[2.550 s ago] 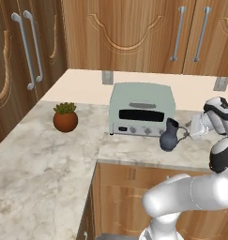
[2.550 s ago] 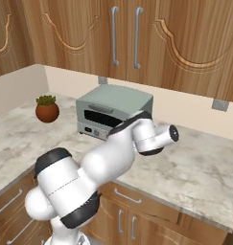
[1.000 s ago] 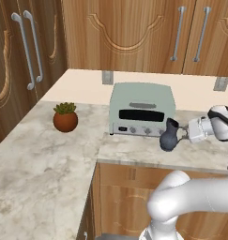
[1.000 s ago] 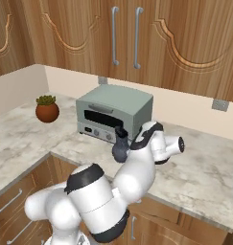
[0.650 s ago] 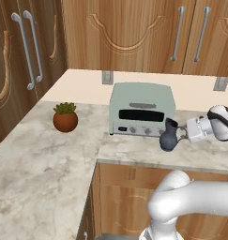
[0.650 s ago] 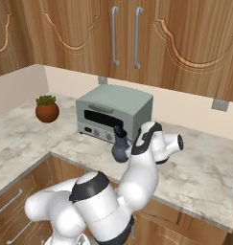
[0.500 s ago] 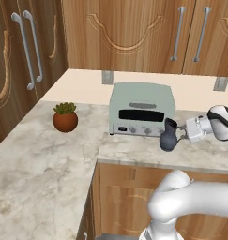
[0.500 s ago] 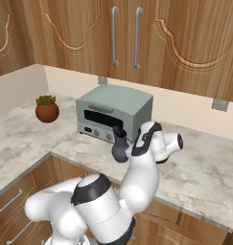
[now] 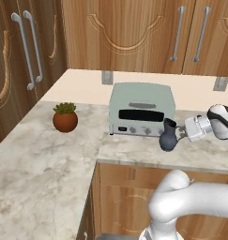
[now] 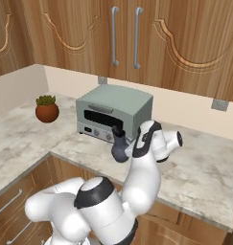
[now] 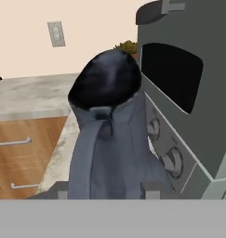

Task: Move the pear and bottled drink from the second highest shelf to the top shelf to make space. Then, place the pitcher from the counter on the cleared second highest shelf.

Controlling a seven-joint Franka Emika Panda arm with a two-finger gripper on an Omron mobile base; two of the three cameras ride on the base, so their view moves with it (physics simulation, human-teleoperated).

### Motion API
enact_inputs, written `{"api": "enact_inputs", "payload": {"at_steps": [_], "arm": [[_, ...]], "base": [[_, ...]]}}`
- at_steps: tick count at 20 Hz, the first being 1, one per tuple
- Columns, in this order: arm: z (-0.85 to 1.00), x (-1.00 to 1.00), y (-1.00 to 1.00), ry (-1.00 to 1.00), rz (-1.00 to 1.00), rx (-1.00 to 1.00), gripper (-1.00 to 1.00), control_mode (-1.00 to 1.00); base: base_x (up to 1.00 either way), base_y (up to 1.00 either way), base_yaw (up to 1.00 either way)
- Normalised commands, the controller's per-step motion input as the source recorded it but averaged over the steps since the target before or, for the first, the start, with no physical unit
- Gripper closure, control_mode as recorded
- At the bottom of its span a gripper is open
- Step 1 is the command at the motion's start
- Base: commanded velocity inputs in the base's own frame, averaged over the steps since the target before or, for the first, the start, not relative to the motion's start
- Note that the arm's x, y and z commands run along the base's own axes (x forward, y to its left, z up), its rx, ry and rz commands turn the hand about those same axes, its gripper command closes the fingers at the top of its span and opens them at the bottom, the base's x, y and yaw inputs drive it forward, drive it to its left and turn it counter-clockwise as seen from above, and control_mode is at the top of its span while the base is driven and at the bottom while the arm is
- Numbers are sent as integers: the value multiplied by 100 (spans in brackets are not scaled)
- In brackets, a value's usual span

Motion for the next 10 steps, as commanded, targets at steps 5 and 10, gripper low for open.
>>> {"api": "enact_inputs", "payload": {"at_steps": [5, 10], "arm": [[0, 0, 0, 0, 0, 0, 100, -100], [2, -4, 23, -2, 0, 0, 100, -100]], "base": [[0, 0, 0], [0, 0, 0]]}}
